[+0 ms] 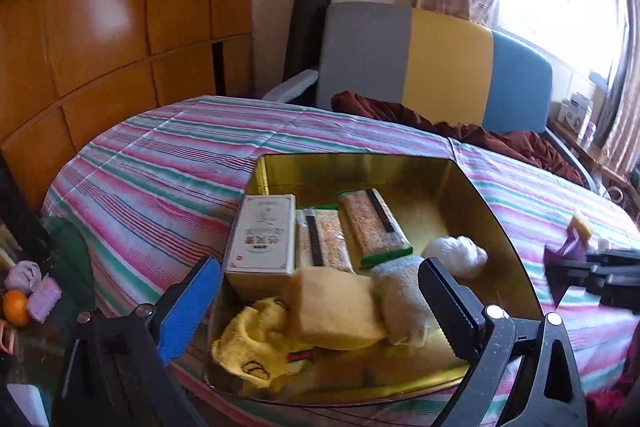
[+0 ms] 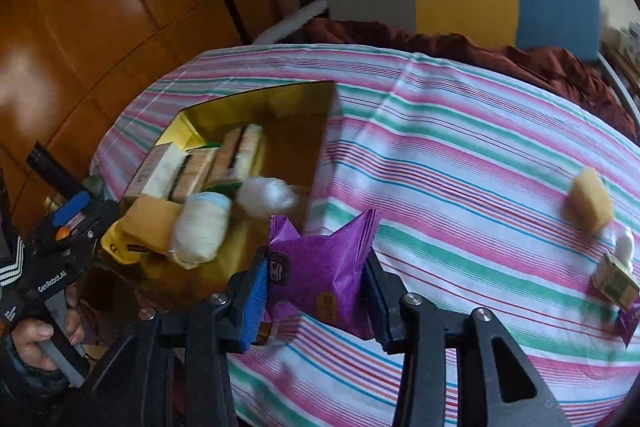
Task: Organize objects
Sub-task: 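Carry the purple packet into the gold tray and open the right tool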
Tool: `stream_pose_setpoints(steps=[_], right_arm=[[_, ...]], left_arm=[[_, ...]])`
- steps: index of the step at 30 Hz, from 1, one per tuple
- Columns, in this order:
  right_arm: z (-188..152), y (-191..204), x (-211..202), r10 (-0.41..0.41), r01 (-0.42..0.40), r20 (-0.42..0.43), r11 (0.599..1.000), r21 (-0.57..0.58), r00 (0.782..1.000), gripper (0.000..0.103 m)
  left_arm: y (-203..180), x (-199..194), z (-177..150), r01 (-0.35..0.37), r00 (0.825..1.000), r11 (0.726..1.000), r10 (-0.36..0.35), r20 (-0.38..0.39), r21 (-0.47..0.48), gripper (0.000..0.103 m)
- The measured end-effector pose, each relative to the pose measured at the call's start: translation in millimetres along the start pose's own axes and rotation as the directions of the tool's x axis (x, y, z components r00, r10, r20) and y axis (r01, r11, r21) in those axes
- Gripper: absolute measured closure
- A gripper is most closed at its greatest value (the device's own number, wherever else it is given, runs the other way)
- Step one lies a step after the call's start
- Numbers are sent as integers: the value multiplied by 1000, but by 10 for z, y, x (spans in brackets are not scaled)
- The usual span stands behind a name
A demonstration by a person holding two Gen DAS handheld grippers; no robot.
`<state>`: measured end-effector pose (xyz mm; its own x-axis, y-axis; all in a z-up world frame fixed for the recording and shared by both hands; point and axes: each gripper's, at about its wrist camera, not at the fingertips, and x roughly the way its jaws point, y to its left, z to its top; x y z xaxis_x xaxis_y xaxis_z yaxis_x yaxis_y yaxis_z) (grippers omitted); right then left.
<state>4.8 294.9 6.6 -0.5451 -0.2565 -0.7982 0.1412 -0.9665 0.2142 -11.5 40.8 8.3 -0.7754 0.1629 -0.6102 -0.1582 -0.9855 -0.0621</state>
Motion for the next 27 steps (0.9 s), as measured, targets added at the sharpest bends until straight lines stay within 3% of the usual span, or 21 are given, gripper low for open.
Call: stream_pose_setpoints(steps=[9,18,22,27], right_arm=[[-36,600,432,-48,28,-101,980,-195,994,58],[-149,669,603,-72,38,-154,976,-213,985,48],[-157,656,546,-58,29,-134,978,-206,989,21],[-117,611,387,-43,27,-83,982,-187,996,18]], left_arm=[[250,14,56,-5,1000,997,6,13,-76,2],[124,51,13,29,999,999,-29,-13,-20,2],[52,52,-15,37,999,999,-37,-21,6,1],[2,49,-23,38,999,999,-37,-22,22,1]])
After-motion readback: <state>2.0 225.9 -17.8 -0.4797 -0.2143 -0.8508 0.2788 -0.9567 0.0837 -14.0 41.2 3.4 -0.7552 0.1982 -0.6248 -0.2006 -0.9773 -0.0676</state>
